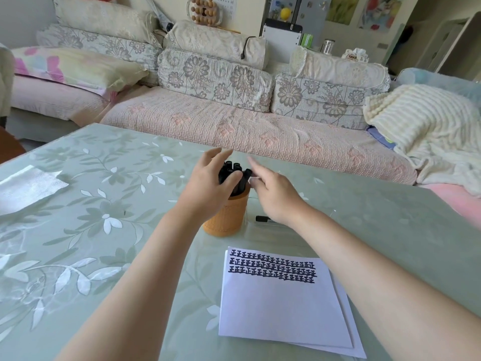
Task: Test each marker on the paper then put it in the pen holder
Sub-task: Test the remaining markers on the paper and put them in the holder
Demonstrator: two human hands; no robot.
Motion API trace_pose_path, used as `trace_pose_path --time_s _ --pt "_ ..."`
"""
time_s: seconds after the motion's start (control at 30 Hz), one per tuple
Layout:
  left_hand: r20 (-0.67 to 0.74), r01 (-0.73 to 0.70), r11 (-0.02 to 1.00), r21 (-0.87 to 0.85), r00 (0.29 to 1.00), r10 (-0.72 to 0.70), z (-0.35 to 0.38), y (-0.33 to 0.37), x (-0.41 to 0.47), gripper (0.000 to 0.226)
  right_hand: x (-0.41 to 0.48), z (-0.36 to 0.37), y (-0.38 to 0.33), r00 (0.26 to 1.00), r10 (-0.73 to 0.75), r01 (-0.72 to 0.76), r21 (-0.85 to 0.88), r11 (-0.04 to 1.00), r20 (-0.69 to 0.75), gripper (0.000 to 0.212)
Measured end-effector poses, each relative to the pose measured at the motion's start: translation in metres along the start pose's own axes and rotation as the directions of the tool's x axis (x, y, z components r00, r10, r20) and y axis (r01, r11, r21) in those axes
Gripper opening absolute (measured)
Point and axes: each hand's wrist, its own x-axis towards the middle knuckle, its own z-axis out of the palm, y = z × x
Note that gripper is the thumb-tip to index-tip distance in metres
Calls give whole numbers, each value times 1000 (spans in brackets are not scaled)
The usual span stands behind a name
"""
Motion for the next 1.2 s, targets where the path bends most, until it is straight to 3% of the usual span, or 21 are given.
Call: trace_pose_path --time_s 0.1,0.2,0.3,0.53,0.67,0.9,1.03,1.2 --pt "59 14 997 70 998 -18 3 1 -1 40 -6 -13 11 998 66 -66 -23 998 9 58" --pt "94 -3 991 135 996 -10 3 2 -6 51 -10 -30 37 990 141 -125 -341 932 21 29" --pt "60 -76 979 190 996 66 4 2 -10 63 -14 -37 55 950 283 -161 -575 802 128 27" --pt "93 -66 973 222 995 46 1 5 -12 74 -9 -29 63 925 315 -104 -655 748 213 33" --pt "53 -109 946 304 994 98 -2 8 -13 75 -7 -26 68 922 313 -97 -645 758 230 29" --pt "-45 -378 860 344 908 417 4 36 -26 34 -29 -55 51 980 130 -41 -493 869 148 22" --pt "115 -501 813 297 864 491 21 40 -49 32 -65 -59 38 993 55 -18 -335 942 102 20" --pt "301 -515 814 269 848 437 42 35 -67 36 -115 -55 30 993 118 -115 -94 989 25 23"
